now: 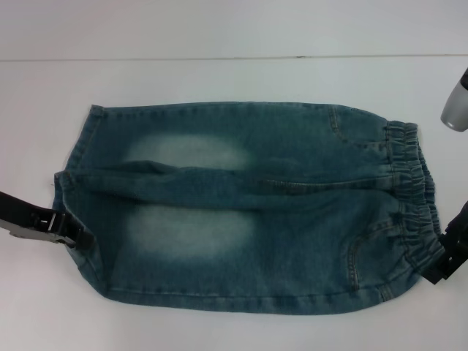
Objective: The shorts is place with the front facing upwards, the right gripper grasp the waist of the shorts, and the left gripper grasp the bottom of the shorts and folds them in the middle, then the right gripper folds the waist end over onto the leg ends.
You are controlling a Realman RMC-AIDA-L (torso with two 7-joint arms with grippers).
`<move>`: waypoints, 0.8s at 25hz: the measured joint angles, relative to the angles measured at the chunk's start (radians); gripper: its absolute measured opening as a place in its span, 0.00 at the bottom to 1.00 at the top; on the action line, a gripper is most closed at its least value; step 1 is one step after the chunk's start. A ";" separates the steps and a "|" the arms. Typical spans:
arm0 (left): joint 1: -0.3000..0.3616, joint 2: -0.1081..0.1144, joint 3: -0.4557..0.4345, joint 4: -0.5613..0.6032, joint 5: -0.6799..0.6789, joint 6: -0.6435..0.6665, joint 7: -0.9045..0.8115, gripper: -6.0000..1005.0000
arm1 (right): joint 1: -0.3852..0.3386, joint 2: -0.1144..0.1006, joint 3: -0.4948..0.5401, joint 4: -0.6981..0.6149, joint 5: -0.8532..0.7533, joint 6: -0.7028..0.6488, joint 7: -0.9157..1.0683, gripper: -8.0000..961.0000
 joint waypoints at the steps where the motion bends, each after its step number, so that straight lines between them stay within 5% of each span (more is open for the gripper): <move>1: 0.000 0.000 0.000 0.000 0.000 0.000 0.000 0.03 | 0.000 -0.001 0.008 -0.001 0.001 -0.001 -0.001 0.83; 7: 0.000 0.000 0.000 0.000 0.000 -0.003 0.000 0.03 | -0.007 -0.007 0.026 -0.003 0.048 -0.001 -0.010 0.83; 17: -0.001 0.002 -0.004 0.000 0.000 0.001 0.000 0.03 | -0.012 -0.018 0.039 -0.005 0.091 0.005 -0.031 0.36; 20: -0.002 0.003 -0.006 0.000 0.000 0.001 0.000 0.03 | -0.012 -0.017 0.041 -0.005 0.091 0.006 -0.035 0.10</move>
